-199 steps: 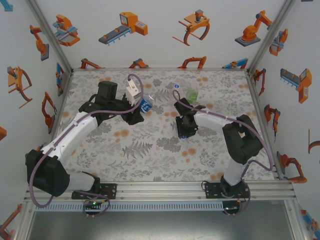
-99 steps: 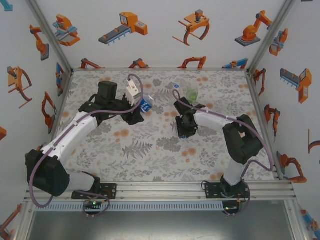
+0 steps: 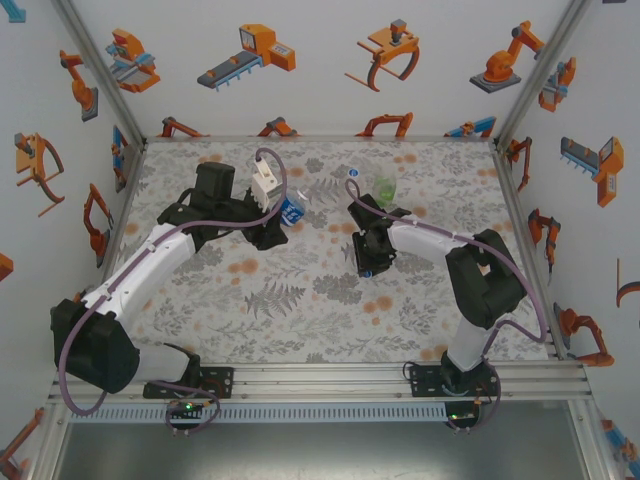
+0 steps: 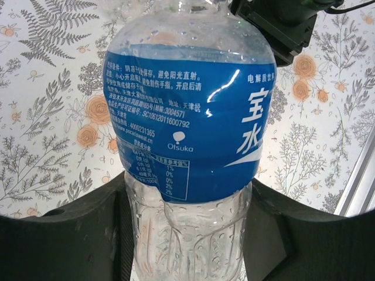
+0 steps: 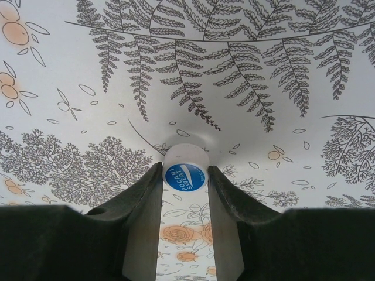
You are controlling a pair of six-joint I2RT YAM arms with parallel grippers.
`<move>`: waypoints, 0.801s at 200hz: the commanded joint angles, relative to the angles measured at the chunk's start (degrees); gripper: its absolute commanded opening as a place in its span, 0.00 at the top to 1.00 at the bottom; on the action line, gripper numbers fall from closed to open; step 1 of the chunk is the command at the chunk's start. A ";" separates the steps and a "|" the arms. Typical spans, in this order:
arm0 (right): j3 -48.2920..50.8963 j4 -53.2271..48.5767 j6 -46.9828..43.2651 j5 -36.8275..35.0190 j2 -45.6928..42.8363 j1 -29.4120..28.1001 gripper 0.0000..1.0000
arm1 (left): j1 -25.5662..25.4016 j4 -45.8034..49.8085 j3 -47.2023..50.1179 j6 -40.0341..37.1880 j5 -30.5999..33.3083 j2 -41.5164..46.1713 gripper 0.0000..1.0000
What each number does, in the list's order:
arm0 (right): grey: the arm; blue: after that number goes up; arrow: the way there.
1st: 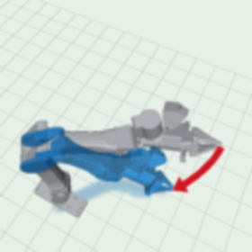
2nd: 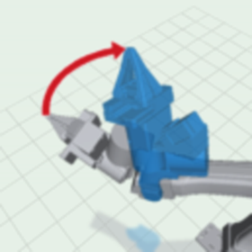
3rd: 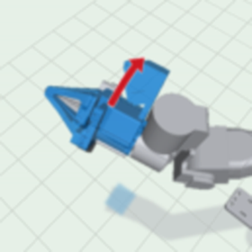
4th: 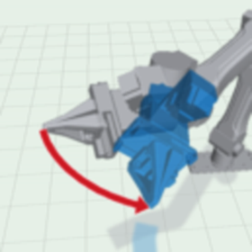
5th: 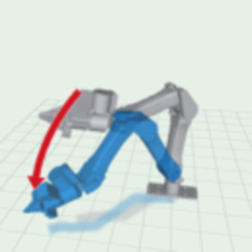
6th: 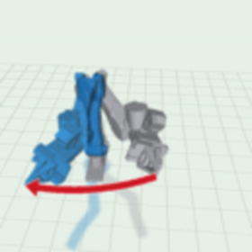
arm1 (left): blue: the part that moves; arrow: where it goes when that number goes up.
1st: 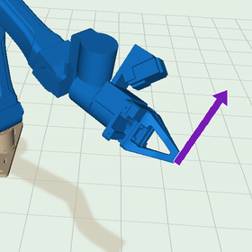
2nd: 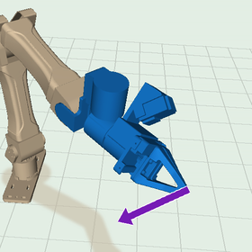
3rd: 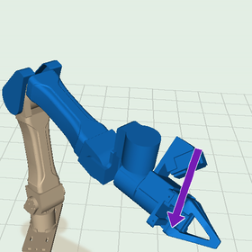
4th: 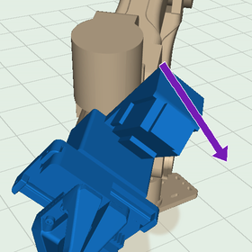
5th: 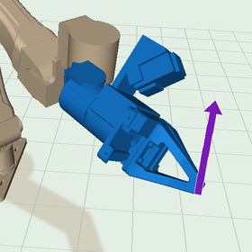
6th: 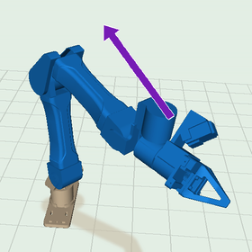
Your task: Screw on the bottle caps
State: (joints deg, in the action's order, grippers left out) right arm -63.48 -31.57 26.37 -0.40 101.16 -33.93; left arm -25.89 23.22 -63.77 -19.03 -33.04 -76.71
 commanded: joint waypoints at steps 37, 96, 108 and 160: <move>-1.34 -1.29 -0.22 0.59 -6.59 0.27 0.81 | -0.13 0.86 -1.97 -0.89 -1.30 -0.13 1.00; -3.35 7.25 -11.10 10.66 -21.40 0.30 0.89 | -0.17 2.71 -1.65 -6.86 -3.37 -0.33 1.00; -4.72 8.57 -14.13 13.42 -23.52 0.35 0.93 | -0.35 3.90 -1.71 -8.81 -4.44 -0.35 1.00; -7.20 14.61 -29.20 33.02 -30.34 1.59 0.95 | -0.81 9.72 -0.37 -20.87 -10.82 2.60 1.00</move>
State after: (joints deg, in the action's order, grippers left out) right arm -67.96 -20.51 7.62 19.86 72.86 -33.32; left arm -26.33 28.84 -63.77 -30.94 -37.74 -76.64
